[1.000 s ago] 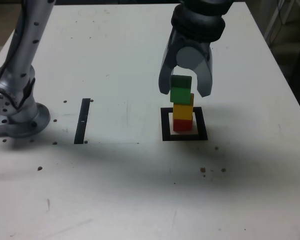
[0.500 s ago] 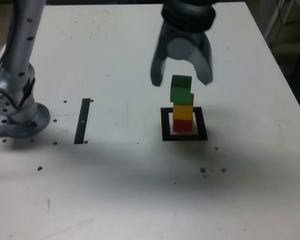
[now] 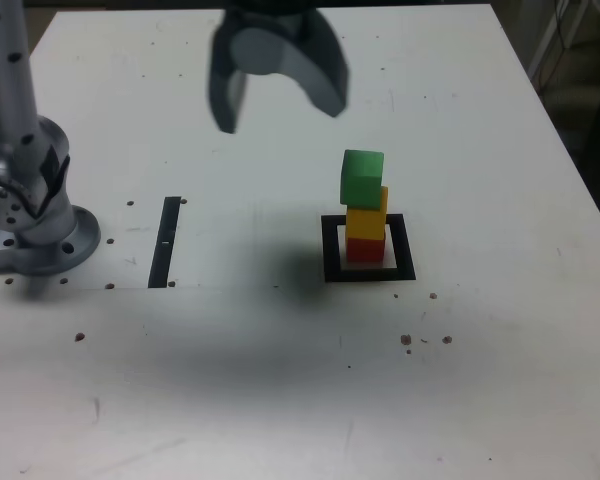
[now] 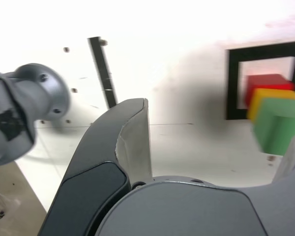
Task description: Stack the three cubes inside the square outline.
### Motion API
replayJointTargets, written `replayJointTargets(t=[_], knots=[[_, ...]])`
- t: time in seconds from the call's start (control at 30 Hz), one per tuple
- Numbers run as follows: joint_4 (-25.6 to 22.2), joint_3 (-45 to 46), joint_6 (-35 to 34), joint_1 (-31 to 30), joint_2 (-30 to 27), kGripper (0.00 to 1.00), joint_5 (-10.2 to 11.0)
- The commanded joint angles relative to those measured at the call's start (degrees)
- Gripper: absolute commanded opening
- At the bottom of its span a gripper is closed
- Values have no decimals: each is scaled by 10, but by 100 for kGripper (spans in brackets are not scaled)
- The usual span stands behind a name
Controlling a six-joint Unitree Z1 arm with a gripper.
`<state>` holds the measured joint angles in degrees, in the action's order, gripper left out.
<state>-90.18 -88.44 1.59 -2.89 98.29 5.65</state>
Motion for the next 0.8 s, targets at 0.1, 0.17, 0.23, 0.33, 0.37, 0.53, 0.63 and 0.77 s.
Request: replayJointTargets(t=[0.1,0.17,0.23,0.33,0.37,0.53,0.63,0.77], knots=[[20,89,-6,13,-66,100,2],[30,122,-6,18,-86,100,2],[41,152,-6,22,-103,100,2],[60,198,-6,28,-126,100,2],[69,214,-6,30,-133,100,2],[131,305,-6,40,-160,100,-2],[173,356,-6,42,-170,100,-9],[224,415,-6,42,-173,100,-21]])
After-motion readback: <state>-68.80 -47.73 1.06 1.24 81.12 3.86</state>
